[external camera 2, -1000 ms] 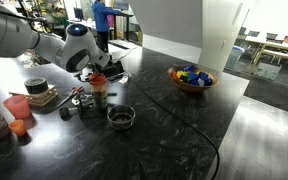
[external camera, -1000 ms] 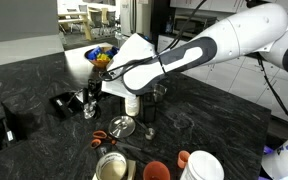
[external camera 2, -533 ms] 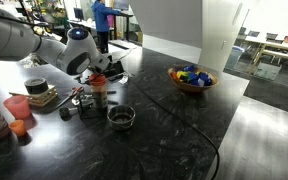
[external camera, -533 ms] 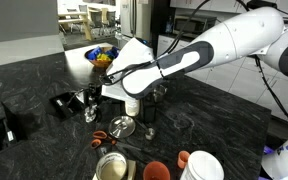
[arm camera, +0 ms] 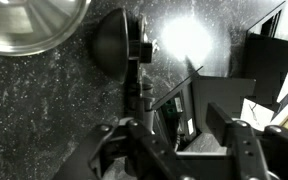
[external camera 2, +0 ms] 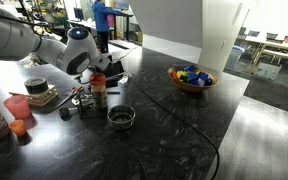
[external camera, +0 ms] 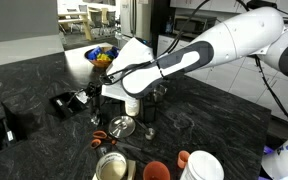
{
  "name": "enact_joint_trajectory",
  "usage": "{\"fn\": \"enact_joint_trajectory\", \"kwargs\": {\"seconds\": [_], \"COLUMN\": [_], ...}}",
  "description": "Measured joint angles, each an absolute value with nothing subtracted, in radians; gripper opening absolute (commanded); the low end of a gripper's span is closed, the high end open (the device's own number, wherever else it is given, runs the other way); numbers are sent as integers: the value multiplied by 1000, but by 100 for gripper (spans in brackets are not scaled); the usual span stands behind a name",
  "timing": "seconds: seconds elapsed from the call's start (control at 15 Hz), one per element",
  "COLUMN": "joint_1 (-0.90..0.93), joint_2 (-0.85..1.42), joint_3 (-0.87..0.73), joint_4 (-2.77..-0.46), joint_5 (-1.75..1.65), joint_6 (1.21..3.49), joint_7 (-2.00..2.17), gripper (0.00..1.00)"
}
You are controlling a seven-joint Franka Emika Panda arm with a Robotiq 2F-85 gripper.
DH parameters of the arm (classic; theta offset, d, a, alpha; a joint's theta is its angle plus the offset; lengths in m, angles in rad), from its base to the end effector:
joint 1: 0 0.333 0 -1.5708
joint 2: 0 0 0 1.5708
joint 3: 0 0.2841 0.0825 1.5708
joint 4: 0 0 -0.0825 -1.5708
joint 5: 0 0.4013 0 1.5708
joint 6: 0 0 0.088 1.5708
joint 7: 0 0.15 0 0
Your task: Move the black and silver tool to the left
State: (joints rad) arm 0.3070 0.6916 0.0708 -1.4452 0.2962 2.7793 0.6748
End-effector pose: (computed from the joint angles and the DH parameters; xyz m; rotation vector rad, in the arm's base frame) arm 0.7388 0.2726 0.2858 -2.4616 0.7228 -0.5785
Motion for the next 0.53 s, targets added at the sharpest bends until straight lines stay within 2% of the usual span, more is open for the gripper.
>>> {"fn": "enact_joint_trajectory", "kwargs": {"seconds": [0.07,0.13,0.53], "joint_1": [307,307,307], "joint_2": [692,692,692], "joint_3": [71,71,71], "joint_4": [-1445,-1445,-1445], "joint_5": [296,296,296], "joint_6": [2779,2779,2779], "joint_7": [675,675,675], "gripper": [78,81,81]}}
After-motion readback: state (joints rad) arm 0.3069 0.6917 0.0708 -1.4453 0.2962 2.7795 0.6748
